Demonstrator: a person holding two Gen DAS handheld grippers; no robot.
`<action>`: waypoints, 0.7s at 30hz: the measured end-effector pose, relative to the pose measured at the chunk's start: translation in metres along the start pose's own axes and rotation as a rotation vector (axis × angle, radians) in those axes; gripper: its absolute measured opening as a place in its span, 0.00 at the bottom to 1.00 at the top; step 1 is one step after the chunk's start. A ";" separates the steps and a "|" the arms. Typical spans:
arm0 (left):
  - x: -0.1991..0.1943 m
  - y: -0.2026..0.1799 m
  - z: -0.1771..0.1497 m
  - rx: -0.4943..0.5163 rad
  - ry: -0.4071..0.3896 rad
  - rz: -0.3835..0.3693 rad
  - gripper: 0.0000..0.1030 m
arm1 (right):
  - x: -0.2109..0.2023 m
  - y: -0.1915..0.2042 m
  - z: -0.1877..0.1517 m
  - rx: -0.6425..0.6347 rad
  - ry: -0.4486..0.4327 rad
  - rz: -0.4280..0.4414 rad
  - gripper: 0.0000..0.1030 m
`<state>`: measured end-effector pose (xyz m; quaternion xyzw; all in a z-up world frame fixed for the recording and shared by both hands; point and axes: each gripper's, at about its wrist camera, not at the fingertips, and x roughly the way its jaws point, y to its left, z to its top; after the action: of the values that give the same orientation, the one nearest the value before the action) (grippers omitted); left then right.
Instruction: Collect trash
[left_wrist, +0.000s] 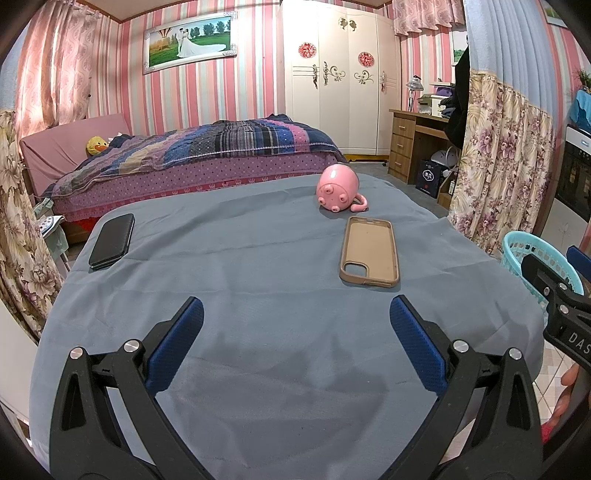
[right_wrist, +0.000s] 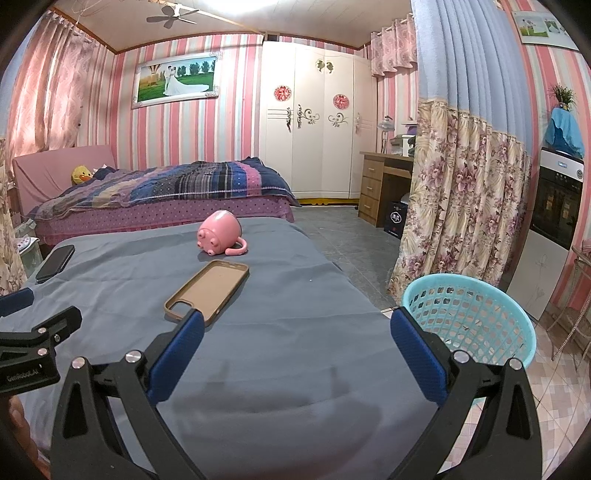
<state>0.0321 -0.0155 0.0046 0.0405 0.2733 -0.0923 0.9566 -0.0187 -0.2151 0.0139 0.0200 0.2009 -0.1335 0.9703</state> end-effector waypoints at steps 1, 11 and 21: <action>0.000 0.000 0.000 0.000 -0.001 0.000 0.95 | 0.000 0.000 0.000 0.000 0.000 0.000 0.96; 0.000 -0.001 0.001 -0.002 -0.001 0.000 0.95 | 0.000 -0.001 0.000 0.001 -0.001 -0.001 0.96; -0.001 -0.002 0.001 -0.002 -0.007 0.003 0.95 | 0.000 -0.001 0.000 0.001 -0.001 -0.002 0.96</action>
<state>0.0317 -0.0177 0.0059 0.0395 0.2701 -0.0907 0.9577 -0.0187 -0.2160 0.0136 0.0203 0.2003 -0.1344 0.9703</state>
